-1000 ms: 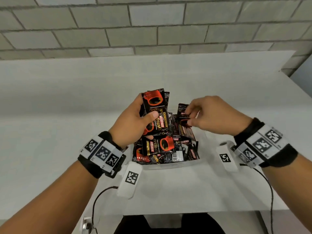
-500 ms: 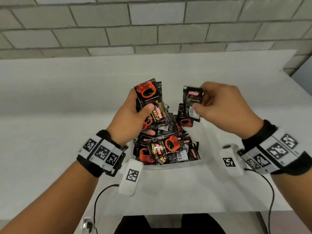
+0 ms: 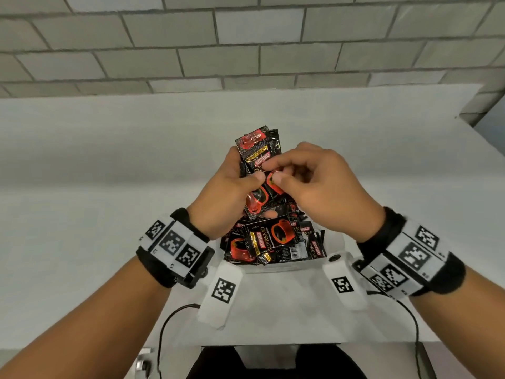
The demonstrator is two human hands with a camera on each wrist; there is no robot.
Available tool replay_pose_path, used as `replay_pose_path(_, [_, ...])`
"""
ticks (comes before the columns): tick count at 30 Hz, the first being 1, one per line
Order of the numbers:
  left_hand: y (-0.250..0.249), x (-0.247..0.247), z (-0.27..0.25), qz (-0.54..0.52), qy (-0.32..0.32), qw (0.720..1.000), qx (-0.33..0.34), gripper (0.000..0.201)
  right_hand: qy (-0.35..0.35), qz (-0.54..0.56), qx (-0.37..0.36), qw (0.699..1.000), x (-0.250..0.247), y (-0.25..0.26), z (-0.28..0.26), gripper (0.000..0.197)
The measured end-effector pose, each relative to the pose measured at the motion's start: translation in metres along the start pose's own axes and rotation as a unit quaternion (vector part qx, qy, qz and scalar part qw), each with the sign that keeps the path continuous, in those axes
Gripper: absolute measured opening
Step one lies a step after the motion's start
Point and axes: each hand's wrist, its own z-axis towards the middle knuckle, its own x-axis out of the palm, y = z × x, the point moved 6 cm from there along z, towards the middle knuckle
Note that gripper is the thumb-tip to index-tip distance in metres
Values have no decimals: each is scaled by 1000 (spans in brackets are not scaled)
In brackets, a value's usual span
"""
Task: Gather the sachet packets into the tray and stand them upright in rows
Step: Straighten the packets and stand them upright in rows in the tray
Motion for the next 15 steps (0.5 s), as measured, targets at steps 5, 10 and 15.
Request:
replay_pose_path(5, [-17, -27, -11, 47, -26, 998, 29, 50, -38, 48, 47, 997, -19, -8, 2, 30])
replay_pose_path(10, [-40, -77, -38, 132, -1, 991, 19, 50, 76, 10, 76, 994, -5, -14, -2, 46])
replay_pose_path(15, [-8, -134, -64, 395, -6, 907, -148, 50, 29, -20, 99, 994, -24, -26, 4, 28])
